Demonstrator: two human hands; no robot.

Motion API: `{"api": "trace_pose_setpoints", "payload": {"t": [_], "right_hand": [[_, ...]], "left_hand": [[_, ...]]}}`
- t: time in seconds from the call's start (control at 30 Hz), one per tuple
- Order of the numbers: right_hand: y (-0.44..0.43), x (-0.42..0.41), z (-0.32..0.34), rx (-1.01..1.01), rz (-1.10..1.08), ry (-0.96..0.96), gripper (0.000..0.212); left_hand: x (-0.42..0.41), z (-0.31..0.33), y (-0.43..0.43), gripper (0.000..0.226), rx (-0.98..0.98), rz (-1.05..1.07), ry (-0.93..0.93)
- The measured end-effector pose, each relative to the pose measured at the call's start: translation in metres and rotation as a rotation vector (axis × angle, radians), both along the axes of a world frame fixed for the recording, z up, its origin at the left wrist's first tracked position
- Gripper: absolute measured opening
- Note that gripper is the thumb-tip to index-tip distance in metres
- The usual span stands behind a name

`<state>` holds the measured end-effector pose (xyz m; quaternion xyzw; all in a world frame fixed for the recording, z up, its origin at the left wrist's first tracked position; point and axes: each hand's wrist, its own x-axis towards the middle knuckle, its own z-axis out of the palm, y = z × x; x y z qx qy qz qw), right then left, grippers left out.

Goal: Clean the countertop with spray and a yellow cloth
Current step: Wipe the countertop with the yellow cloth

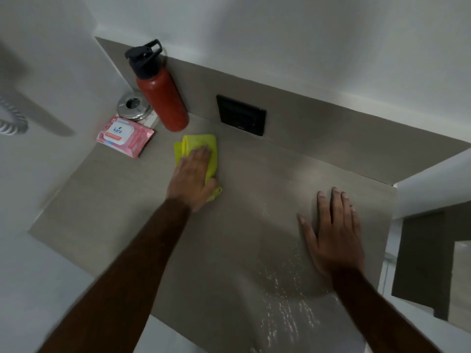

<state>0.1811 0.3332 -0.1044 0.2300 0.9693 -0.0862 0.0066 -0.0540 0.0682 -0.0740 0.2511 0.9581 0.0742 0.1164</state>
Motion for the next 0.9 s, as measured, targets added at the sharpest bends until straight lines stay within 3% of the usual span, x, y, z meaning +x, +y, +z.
{"api": "trace_pose_setpoints", "payload": {"t": [0.17,0.27,0.5,0.67,0.77,0.83,0.9], "right_hand": [[0.000,0.001,-0.004,-0.005,-0.006,0.015,0.082],[0.002,0.003,-0.007,-0.017,0.003,0.026,0.080],[0.005,0.002,-0.008,-0.118,-0.002,0.095,0.069],[0.011,0.009,0.019,-0.566,-0.083,0.260,0.062],[0.002,0.021,0.038,-0.460,-0.012,0.190,0.059],[-0.025,0.032,0.040,-0.330,0.093,0.135,0.059],[-0.060,0.037,0.034,-0.257,0.130,0.091,0.065]], "left_hand": [[0.008,-0.017,0.019,0.079,-0.018,0.395,0.048],[-0.009,-0.020,0.061,0.080,-0.065,0.424,0.034],[0.052,-0.023,0.136,0.085,-0.063,-0.008,0.046],[0.160,-0.023,0.122,0.086,0.003,-0.530,0.061],[0.192,-0.023,0.077,0.085,0.097,-0.660,0.040],[0.197,-0.020,0.044,0.070,0.313,-0.478,-0.064],[0.188,-0.020,0.004,0.062,0.388,-0.112,-0.060]]}}
